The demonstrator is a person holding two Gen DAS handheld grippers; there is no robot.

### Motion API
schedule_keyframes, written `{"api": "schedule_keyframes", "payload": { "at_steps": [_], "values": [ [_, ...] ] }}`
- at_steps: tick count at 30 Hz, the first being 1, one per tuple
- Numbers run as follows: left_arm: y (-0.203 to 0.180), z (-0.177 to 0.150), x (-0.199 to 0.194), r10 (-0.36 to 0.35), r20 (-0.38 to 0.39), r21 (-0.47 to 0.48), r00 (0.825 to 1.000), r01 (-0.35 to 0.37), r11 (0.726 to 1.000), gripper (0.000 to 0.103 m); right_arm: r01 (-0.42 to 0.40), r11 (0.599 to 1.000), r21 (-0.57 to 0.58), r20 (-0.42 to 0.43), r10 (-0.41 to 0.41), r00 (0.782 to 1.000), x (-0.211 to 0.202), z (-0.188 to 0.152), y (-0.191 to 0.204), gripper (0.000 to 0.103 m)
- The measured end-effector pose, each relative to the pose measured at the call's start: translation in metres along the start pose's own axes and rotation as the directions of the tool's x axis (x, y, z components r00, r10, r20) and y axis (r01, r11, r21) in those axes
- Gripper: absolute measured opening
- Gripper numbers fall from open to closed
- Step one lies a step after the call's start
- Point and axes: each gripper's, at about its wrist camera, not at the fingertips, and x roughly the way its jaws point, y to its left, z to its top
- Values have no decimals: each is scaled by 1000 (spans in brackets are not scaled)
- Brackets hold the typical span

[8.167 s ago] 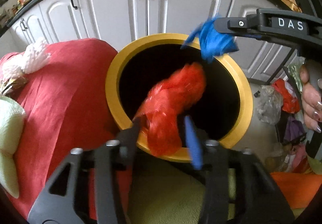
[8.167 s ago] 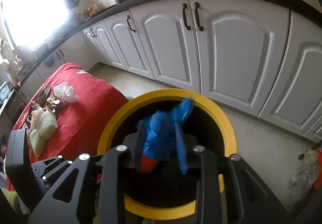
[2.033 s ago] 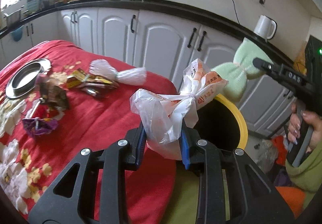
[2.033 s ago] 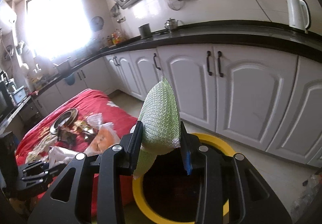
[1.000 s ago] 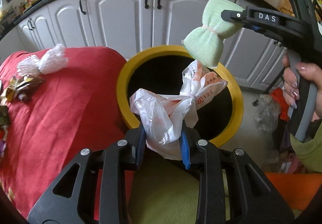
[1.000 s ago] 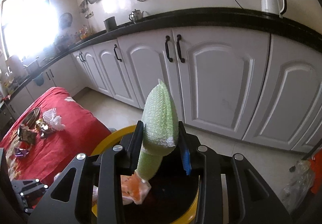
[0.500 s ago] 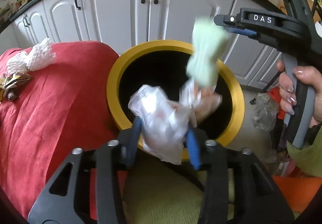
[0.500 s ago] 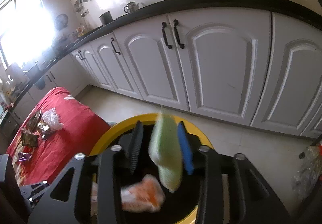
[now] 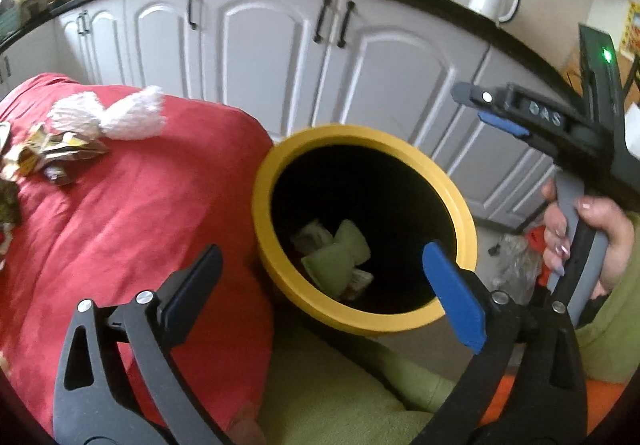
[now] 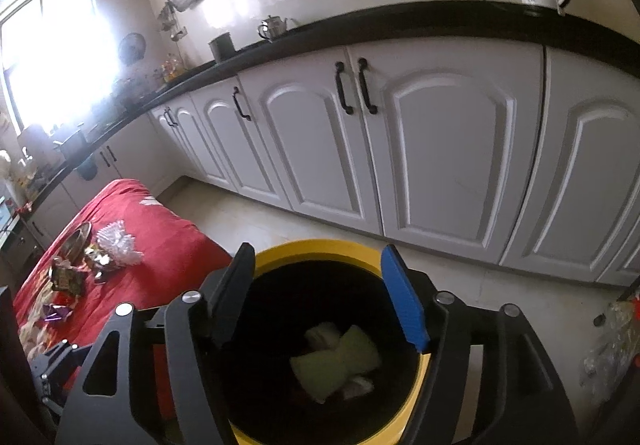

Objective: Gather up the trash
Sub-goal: 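Open both tools to drop the bow and white bag into the bin, then move both open tools back toward the candy wrappers on the table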

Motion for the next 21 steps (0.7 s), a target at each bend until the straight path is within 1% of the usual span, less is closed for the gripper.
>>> {"api": "schedule_keyframes", "payload": {
  "at_steps": [9,14,21],
  "values": [
    [22,5,-31,68,82,-62,994,-63,996,92,-61,996,-65,34,64,997,-25,6,37,73],
    [30,5,-49,105,130,-84,986,-95,992,92,-89,991,-102,54,95,994,-37,8,56,77],
    [44,0,-68,135,168,-116,977,-116,986,92,-124,980,-153,55,134,989,-47,7,80,78]
  ]
}}
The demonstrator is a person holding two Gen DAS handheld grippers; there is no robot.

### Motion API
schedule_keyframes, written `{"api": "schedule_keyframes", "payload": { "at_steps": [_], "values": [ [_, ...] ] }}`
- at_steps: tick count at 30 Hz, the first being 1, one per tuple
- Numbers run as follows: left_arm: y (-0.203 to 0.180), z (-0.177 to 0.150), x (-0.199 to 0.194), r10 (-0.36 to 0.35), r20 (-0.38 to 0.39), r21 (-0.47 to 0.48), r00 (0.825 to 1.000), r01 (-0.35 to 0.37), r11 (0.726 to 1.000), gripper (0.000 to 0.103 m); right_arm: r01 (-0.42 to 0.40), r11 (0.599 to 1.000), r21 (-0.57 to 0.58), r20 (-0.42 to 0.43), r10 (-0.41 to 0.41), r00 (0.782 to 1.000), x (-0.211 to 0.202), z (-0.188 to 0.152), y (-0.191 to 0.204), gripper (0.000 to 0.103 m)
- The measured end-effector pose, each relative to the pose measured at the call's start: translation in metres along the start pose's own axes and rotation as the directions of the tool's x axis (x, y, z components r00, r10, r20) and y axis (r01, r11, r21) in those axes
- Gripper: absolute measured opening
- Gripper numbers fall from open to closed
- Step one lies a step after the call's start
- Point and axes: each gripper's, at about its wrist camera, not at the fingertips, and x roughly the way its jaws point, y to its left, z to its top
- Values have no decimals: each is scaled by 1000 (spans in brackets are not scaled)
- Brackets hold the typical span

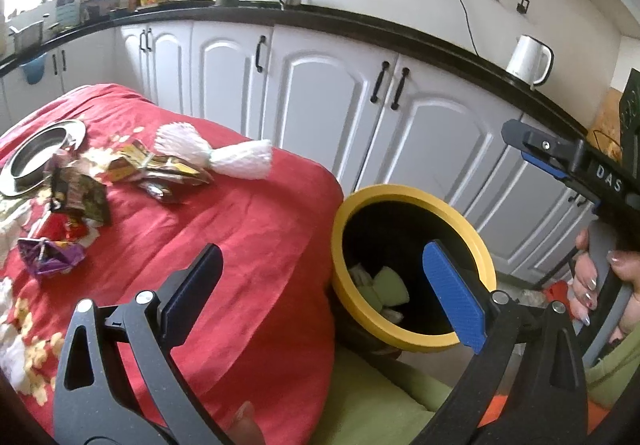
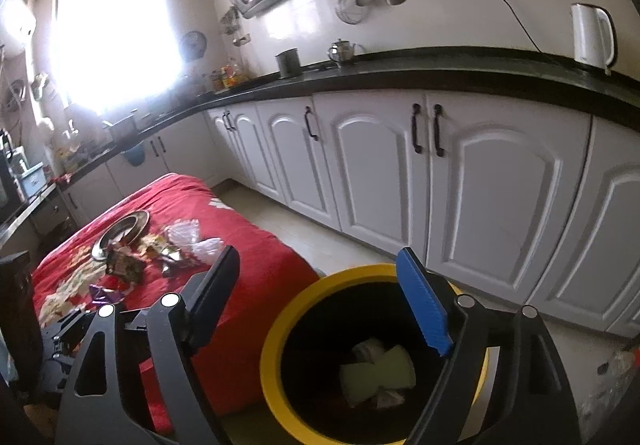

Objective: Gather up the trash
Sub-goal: 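Move both open tools back toward the candy wrappers on the table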

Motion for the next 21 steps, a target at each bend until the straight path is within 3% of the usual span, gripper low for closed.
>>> {"api": "schedule_keyframes", "payload": {
  "at_steps": [21],
  "values": [
    [35,3,-46,130,137,-35,982,-126,991,92,-88,991,-97,-30,86,996,-2,-6,59,80]
  ]
}}
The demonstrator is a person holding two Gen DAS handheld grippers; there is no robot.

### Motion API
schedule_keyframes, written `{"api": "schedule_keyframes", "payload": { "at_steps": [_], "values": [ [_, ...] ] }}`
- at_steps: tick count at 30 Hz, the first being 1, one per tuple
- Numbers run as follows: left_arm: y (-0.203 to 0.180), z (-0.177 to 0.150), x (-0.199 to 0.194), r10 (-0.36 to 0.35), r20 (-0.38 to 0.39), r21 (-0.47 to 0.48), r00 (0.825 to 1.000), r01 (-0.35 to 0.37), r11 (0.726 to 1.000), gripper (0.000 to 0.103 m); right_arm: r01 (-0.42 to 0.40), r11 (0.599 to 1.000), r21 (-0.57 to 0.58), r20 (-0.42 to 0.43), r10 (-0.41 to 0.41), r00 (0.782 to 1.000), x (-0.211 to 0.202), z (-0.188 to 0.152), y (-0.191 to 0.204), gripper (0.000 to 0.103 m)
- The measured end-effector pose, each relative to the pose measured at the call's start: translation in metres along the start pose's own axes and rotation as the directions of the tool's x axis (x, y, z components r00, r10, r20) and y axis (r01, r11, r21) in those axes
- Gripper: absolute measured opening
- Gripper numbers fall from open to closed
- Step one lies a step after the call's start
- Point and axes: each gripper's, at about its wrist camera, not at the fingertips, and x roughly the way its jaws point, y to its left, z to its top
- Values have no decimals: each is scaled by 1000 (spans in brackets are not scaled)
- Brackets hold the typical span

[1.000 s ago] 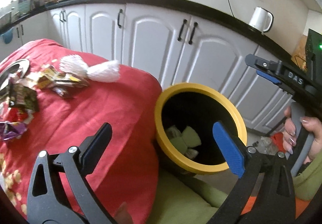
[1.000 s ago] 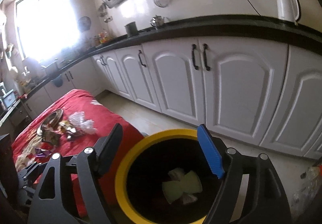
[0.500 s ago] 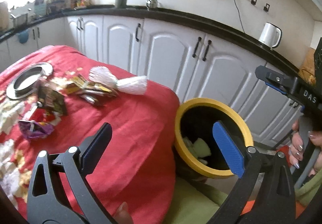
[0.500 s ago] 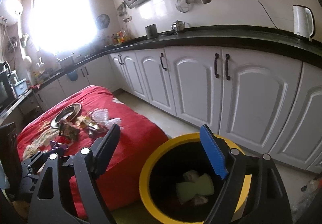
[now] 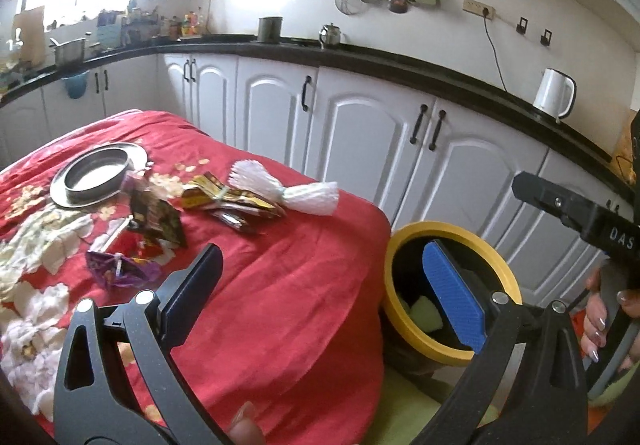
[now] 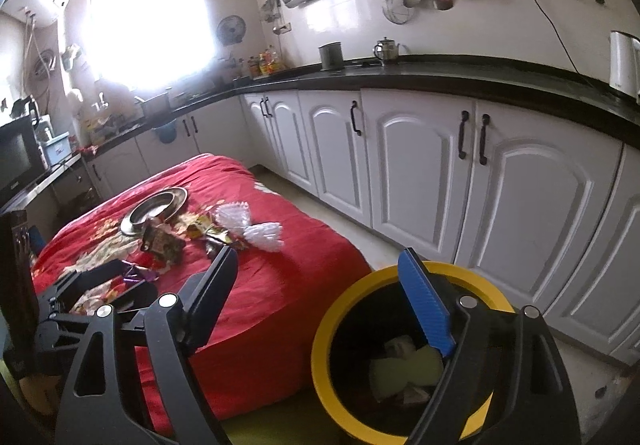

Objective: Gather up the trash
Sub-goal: 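Move both open tools back toward the candy wrappers on the table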

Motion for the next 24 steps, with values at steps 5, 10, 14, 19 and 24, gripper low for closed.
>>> {"api": "schedule_keyframes", "payload": {
  "at_steps": [5,10,14,19,24],
  "values": [
    [12,1,-6,23,17,-14,1000,-23,1000,92,-25,999,-24,-7,24,1000,3,1,13,80],
    [26,0,-8,53,25,-38,998,-52,998,92,-57,998,-42,-25,56,998,13,3,26,80],
    [37,0,-8,72,25,-62,997,-70,996,92,-85,994,-62,-47,82,996,23,4,38,80],
    [54,-2,-8,98,23,-93,995,-95,991,92,-124,988,-95,-72,118,990,39,7,57,80],
    [71,-5,-7,119,14,-132,993,-116,984,92,-159,980,-120,-89,149,985,57,13,76,80]
  ]
}}
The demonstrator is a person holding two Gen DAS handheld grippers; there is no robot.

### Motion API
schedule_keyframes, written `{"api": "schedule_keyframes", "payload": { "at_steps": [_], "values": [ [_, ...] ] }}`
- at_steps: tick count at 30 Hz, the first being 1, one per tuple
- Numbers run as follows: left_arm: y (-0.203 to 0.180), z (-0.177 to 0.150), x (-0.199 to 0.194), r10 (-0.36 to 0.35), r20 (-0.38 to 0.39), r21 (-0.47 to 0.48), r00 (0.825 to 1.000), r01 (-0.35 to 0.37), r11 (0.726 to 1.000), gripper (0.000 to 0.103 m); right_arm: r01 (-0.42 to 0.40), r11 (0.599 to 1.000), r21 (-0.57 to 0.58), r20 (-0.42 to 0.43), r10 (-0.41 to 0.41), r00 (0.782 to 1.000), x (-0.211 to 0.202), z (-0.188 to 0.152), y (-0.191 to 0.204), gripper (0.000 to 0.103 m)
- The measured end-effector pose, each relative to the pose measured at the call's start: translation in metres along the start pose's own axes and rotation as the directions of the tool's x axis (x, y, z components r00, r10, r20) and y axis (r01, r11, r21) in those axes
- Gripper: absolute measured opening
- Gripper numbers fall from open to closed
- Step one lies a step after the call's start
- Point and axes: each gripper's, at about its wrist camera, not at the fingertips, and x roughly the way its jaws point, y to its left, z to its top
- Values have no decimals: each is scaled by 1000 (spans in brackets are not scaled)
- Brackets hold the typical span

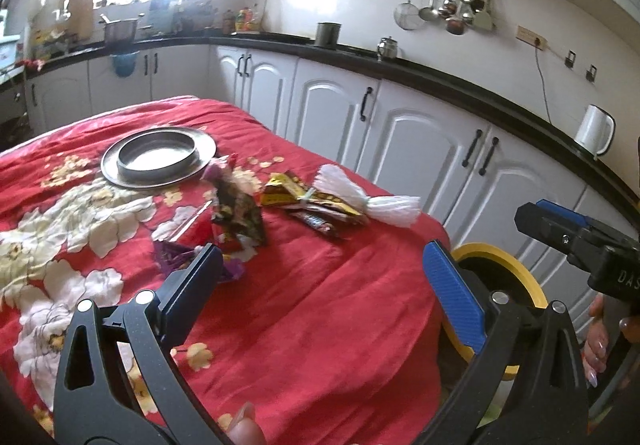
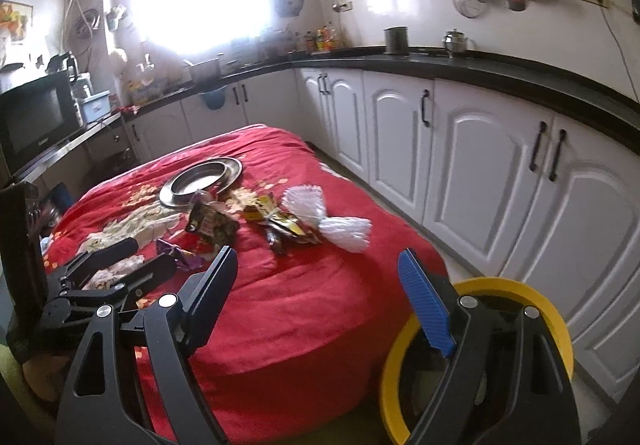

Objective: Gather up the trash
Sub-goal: 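Move both open tools back toward the candy wrappers on the table, then grasp the white mesh bundle with the right tool while the left tool grasps the purple wrapper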

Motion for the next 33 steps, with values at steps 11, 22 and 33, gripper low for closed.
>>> {"api": "schedule_keyframes", "payload": {
  "at_steps": [11,22,33],
  "values": [
    [50,-3,9,64,-32,-132,997,-68,989,92,-8,1000,-19,-36,7,999,54,17,13,80],
    [91,-11,30,87,-104,-257,991,-111,960,92,57,998,25,-77,-55,996,98,21,-15,80],
    [106,-13,59,75,-168,-332,983,-128,934,92,75,995,69,-148,-64,987,138,13,-36,79]
  ]
}}
